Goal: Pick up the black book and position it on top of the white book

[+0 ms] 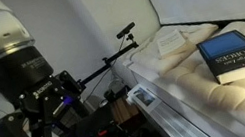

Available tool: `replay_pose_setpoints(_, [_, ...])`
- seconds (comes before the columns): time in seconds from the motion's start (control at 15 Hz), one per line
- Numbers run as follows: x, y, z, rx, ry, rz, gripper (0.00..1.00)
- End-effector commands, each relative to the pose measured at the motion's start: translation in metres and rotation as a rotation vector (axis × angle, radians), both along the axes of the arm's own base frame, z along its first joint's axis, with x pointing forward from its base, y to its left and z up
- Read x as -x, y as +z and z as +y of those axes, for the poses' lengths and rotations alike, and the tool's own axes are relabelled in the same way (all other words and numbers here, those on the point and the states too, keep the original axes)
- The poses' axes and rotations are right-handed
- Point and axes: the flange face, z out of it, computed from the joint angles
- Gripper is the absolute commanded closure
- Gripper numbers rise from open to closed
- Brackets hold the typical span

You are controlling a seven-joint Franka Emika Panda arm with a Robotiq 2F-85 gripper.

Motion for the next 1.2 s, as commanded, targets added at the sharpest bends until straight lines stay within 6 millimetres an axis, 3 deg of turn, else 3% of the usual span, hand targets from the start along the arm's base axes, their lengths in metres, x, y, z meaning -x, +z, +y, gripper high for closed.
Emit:
replay_pose_setpoints(0.0, [0.0, 0.001, 0.0, 0.0, 0.0, 0.001, 0.0])
replay_pose_setpoints(0.47, [-0.001, 0.002, 0.0, 0.001, -0.002, -0.003, 0.0])
replay_pose_setpoints(0.73, [-0.012, 0.012, -0.006, 0.034, 0.003, -0.02, 0.0])
replay_pose_setpoints(1.13, [-0.036, 0.044, -0.04, 0.087, -0.002, -0.119, 0.0])
